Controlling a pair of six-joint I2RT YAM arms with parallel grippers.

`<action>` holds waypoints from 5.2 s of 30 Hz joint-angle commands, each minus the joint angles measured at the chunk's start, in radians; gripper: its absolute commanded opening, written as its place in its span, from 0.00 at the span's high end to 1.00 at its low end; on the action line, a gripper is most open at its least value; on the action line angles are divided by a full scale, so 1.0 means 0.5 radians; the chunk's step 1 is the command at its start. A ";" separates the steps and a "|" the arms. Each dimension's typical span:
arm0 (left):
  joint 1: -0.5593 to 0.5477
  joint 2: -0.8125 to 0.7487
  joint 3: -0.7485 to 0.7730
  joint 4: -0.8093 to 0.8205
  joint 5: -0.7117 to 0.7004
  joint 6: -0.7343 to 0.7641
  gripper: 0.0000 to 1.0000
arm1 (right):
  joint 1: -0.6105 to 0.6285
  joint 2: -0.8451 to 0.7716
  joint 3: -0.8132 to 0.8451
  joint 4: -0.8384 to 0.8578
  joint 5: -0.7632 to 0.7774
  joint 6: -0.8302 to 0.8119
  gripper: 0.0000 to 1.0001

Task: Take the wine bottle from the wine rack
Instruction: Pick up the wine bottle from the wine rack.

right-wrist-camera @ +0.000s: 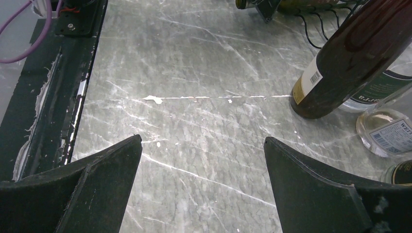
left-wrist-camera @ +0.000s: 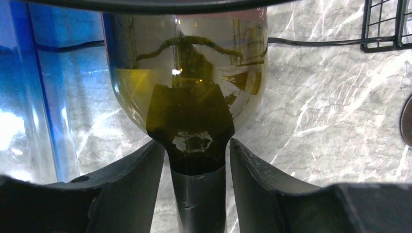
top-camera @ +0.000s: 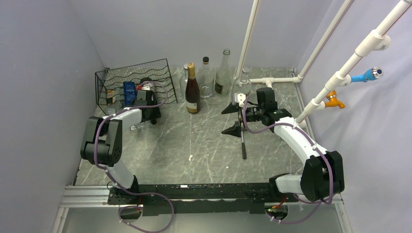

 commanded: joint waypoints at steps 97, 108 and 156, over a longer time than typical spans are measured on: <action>-0.206 -1.332 -0.649 -0.246 0.513 -0.226 1.00 | -0.021 -0.048 -0.015 0.013 -0.123 -0.050 0.00; -0.212 -1.451 -0.679 -0.389 0.629 -0.276 1.00 | -0.022 -0.037 -0.021 0.021 -0.131 -0.043 0.00; -0.610 -1.459 -0.271 -1.133 1.295 -0.187 1.00 | -0.019 -0.065 -0.051 -0.134 -0.259 -0.320 0.00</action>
